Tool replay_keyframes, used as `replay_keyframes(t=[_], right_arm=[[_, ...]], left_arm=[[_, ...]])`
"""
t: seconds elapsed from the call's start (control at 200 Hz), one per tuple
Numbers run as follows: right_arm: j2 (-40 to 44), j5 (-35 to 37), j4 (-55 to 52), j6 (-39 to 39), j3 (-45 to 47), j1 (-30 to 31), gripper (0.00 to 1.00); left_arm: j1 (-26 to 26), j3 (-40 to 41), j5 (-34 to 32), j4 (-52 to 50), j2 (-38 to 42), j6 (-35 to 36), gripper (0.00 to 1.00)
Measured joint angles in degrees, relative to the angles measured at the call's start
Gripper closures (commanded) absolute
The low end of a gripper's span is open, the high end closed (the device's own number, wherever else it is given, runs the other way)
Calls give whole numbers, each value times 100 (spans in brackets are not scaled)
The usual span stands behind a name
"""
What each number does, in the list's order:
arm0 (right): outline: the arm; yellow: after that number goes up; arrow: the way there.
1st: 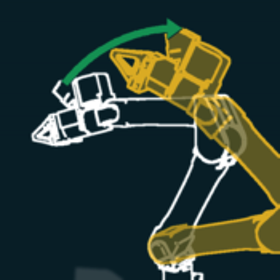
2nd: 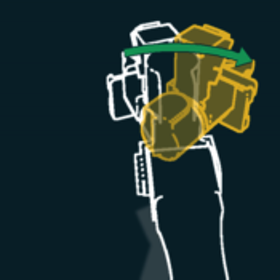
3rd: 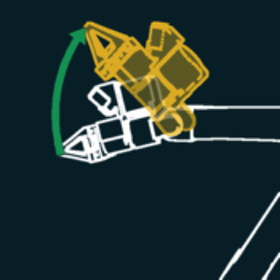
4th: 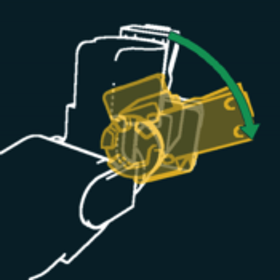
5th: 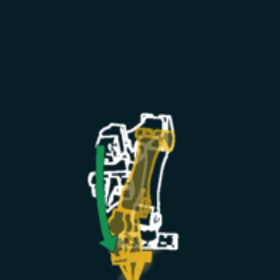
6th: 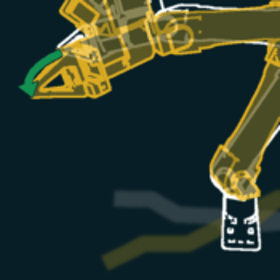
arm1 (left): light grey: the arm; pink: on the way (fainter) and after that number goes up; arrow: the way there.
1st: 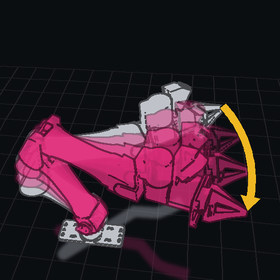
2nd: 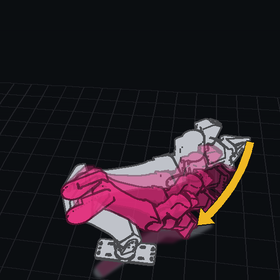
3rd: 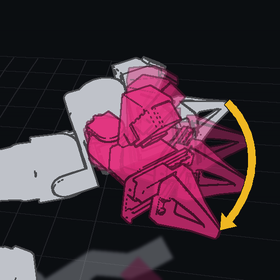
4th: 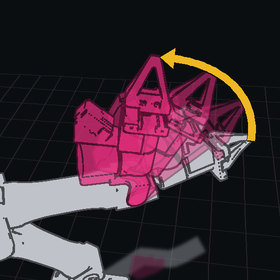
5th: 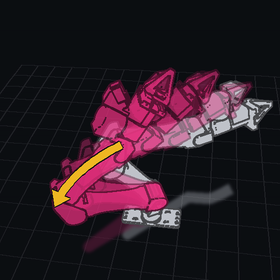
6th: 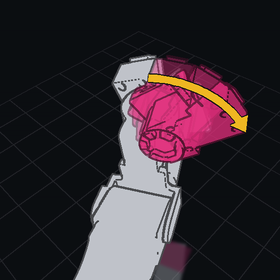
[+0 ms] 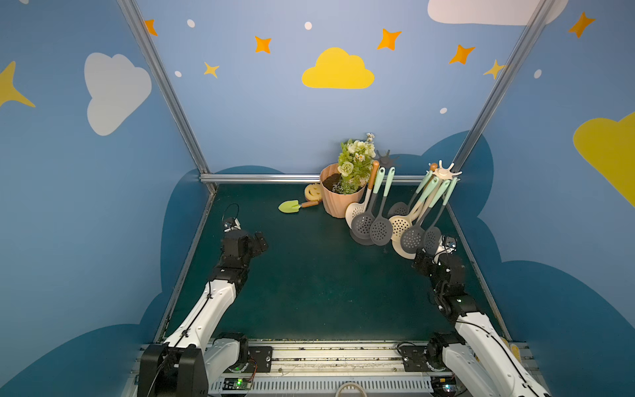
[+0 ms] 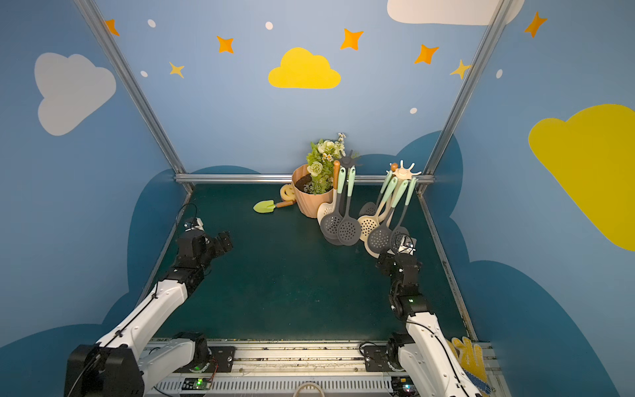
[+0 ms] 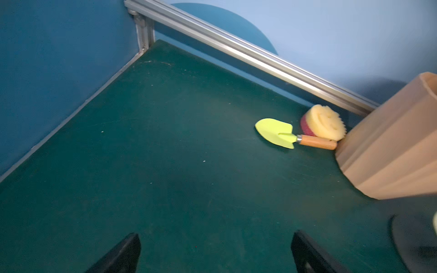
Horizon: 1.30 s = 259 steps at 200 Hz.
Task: Hang the skimmer on the kitchen utensil rack
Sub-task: Reset both arms
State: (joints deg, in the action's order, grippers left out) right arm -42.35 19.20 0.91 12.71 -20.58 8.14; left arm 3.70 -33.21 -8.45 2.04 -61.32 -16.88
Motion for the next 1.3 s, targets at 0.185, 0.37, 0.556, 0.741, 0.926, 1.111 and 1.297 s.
replay_keyframes(t=[0.185,0.37,0.556,0.741,0.926,1.111,1.297], right_arm=[[-118,-136,393,-122,249,-306,8],[-155,-286,898,-321,483,-503,8],[-457,-496,1351,-643,682,-544,8],[-883,-697,1794,-896,752,-544,8],[-1399,-846,2028,-1029,739,-544,8],[-2041,-1021,1993,-1139,348,-544,8],[-2433,-1222,2024,-1213,70,-544,8]], left_arm=[[-188,190,-118,573,-466,7,0],[-382,328,68,1060,-844,72,0],[-474,579,203,1556,-907,297,0],[-533,619,413,1910,-1283,529,0],[-743,623,684,2031,-1609,570,0],[-1014,564,870,2035,-1749,505,0],[-1246,153,1204,1880,-2144,487,0]])
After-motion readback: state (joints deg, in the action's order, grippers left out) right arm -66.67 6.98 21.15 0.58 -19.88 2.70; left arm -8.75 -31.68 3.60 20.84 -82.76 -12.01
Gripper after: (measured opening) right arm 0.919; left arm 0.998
